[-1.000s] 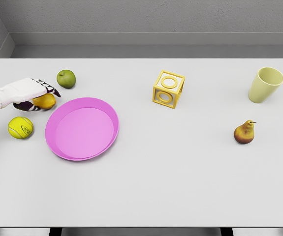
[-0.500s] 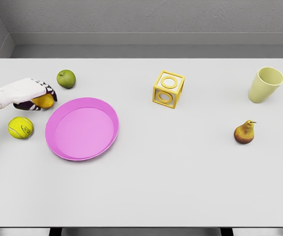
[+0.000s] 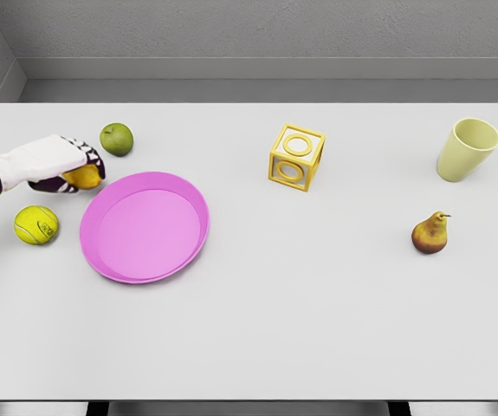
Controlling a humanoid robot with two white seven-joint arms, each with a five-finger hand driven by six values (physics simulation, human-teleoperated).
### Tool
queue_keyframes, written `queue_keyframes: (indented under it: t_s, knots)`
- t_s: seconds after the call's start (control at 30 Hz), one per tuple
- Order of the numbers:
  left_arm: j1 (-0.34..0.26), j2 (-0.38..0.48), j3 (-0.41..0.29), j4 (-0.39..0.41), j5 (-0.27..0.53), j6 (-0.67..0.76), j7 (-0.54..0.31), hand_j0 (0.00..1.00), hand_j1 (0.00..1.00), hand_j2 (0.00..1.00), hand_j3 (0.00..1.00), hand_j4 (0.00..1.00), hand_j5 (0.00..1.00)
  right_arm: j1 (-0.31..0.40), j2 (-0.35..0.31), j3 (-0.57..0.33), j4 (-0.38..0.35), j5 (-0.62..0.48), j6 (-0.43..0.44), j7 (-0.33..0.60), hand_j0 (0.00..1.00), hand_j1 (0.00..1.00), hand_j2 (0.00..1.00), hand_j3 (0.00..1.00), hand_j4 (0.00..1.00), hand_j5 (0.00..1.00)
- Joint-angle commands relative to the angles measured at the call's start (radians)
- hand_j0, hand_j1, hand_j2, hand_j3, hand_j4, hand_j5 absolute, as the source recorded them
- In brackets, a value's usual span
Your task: Put the lemon on the plate with left arm
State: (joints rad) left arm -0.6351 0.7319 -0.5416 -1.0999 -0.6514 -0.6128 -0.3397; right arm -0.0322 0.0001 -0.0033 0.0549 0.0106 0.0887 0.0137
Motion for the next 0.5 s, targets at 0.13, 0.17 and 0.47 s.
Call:
queue_keyframes:
  t_s: [0.13,0.17,0.47]
  knots:
    - [0.002,0.023,0.002,-0.037,0.024,0.002,0.002,0.54,0.54,0.54,0.54,0.54,0.54,0.000,0.000,0.000,0.000,0.000,0.000,0.000,1.00,1.00,1.00,1.00,1.00,1.00]
    - [0.002,0.027,0.002,-0.037,0.024,0.002,0.001,0.54,0.54,0.54,0.54,0.54,0.54,0.000,0.000,0.000,0.000,0.000,0.000,0.000,1.00,1.00,1.00,1.00,1.00,1.00]
    - [0.003,0.050,0.002,-0.087,0.047,0.002,0.001,0.54,0.54,0.54,0.54,0.54,0.54,0.000,0.000,0.000,0.000,0.000,0.000,0.000,1.00,1.00,1.00,1.00,1.00,1.00]
